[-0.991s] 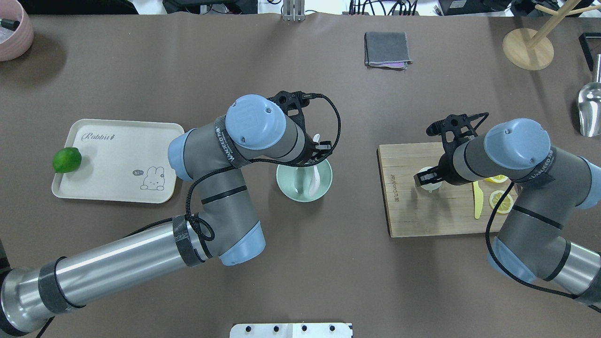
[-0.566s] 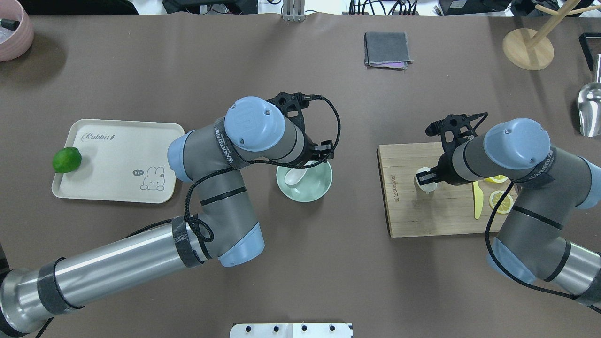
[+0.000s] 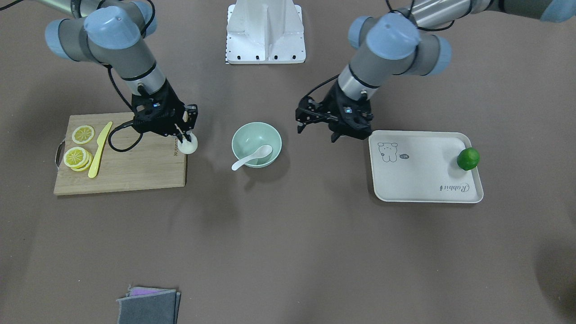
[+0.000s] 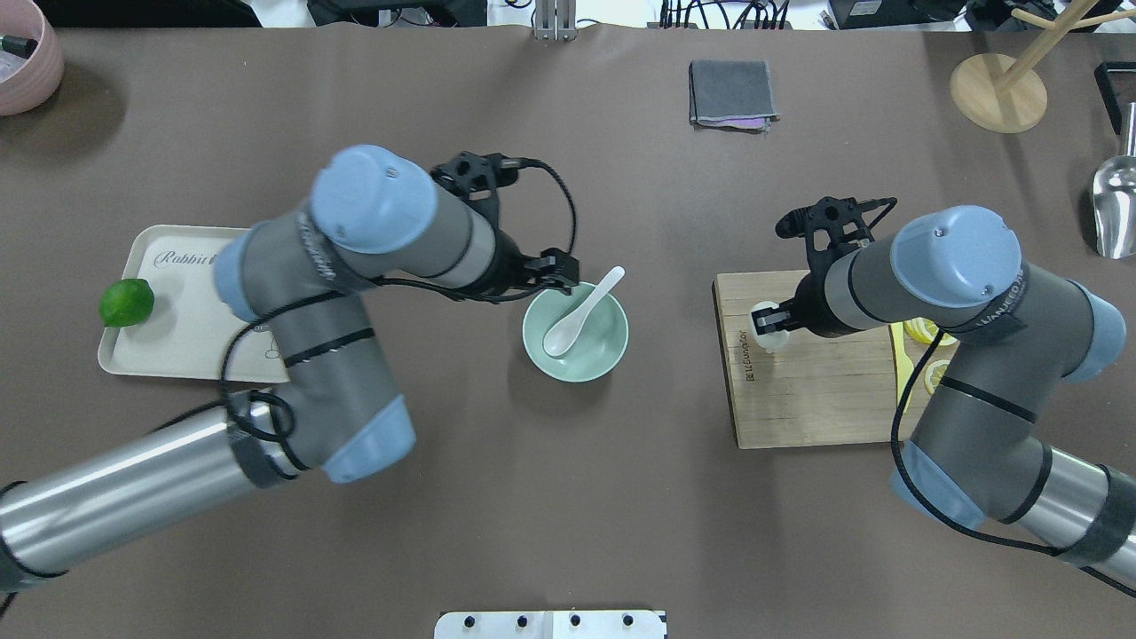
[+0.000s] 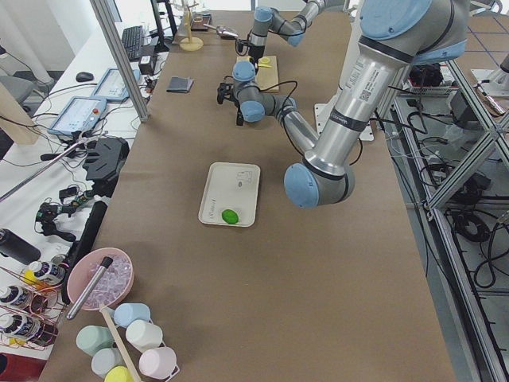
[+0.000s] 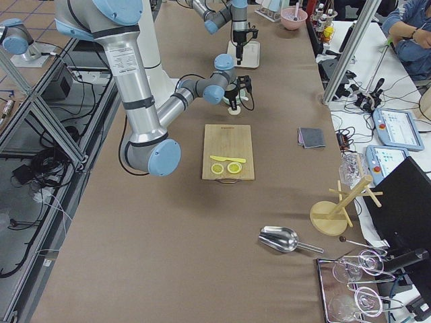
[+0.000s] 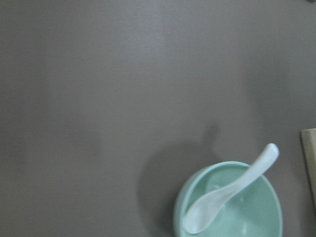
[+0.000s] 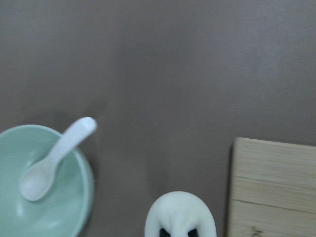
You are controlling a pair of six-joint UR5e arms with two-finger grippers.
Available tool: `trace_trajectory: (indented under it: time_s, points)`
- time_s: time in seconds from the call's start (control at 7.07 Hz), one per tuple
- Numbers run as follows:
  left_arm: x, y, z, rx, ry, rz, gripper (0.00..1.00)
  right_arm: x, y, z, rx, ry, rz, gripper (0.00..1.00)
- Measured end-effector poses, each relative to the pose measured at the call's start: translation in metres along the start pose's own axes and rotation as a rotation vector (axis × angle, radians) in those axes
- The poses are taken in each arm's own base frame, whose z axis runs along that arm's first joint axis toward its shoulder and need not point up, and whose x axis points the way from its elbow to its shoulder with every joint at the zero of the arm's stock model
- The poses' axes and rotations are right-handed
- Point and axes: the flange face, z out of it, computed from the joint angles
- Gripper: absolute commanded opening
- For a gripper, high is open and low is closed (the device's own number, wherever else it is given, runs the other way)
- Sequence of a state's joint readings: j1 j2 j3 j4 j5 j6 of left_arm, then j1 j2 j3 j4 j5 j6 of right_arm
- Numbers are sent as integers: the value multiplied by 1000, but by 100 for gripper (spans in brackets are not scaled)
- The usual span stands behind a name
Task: Put spoon and bun in bowl
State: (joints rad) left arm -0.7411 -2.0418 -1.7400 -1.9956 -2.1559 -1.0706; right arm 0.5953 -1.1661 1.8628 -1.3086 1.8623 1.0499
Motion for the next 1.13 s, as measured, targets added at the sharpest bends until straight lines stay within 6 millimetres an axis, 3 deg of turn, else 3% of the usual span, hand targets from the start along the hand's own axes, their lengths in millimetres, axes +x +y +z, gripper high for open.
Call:
trace_trajectory:
  time_s: [0.28, 0.42, 0.57, 0.71, 1.13]
  points:
    - [-105, -6, -51, -54, -13, 79, 98, -80, 5, -2, 25, -19, 44, 0]
    - [-144, -7, -65, -63, -27, 109, 98, -106, 10, 4, 37, -21, 51, 41]
    - [-169, -8, -70, -66, -42, 126, 98, -122, 12, 13, 45, -16, 51, 84]
    - [-187, -12, -72, -67, -57, 123, 98, -130, 13, 20, 48, -10, 55, 100]
    - [-212, -21, -78, -58, -88, 90, 98, -129, 17, 23, 62, 5, 66, 100]
